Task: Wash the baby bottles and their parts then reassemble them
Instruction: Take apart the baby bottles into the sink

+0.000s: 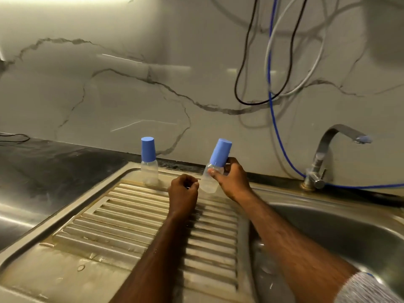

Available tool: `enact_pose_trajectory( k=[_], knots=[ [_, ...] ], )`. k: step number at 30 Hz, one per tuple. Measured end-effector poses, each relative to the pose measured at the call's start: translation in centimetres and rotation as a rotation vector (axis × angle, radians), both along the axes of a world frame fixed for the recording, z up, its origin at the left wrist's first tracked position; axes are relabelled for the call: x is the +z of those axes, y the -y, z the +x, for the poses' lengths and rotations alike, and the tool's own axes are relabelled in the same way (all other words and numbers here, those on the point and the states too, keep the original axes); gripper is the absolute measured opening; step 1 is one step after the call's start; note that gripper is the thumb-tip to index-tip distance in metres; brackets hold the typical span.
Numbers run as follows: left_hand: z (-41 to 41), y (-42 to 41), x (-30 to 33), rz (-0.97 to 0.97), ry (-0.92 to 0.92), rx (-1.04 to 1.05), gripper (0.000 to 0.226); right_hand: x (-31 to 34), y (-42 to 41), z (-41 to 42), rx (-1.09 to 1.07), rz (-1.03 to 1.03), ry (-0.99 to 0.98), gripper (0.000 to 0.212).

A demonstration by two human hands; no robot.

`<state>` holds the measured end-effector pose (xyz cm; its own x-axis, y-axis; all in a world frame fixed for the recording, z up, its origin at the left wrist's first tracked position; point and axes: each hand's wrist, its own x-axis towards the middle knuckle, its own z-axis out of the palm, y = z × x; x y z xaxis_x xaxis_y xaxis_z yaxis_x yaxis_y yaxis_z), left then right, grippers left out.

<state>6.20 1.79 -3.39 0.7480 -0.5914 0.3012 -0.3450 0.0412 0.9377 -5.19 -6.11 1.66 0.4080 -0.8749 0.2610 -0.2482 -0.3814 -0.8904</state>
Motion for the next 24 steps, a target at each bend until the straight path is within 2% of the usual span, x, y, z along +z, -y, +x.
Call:
enact_pose_trajectory(
  k=[5, 9, 10, 12, 14, 15, 20, 24],
  knots=[
    [-6.1, 1.0, 0.4, 0.056, 0.311, -0.306, 0.01, -0.3, -1.3, -11.5, -0.004, 0.03, -0.018, 0.046],
    [-10.7, 0.7, 1.4, 0.06, 0.513, -0.608, 0.013, -2.2, -2.0, -20.8, 0.042, 0.104, -0.036, 0.058],
    [-12.0, 0.4, 1.5, 0.07, 0.526, -0.699, 0.017, -2.9, -2.2, -22.8, 0.044, 0.125, -0.033, 0.06],
    [-14.2, -0.1, 1.8, 0.144, 0.531, -0.824, 0.043, -4.3, -2.2, -26.1, -0.006, 0.143, -0.028, 0.058],
    [-16.3, -0.1, 1.5, 0.2, 0.56, -0.83, 0.064, -5.2, -1.6, -27.7, -0.046, 0.151, -0.004, 0.053],
    [-17.3, 0.1, 1.2, 0.219, 0.575, -0.823, 0.068, -5.3, -1.2, -28.2, -0.055, 0.155, -0.002, 0.051],
    [-22.3, 2.2, 0.5, 0.26, 0.576, -0.805, 0.074, -5.4, 0.2, -29.2, -0.02, 0.257, 0.028, 0.052],
    [-25.3, 3.2, -0.3, 0.194, 0.517, -0.839, 0.063, -4.8, 0.4, -30.8, 0.011, 0.351, 0.033, 0.053]
  ],
)
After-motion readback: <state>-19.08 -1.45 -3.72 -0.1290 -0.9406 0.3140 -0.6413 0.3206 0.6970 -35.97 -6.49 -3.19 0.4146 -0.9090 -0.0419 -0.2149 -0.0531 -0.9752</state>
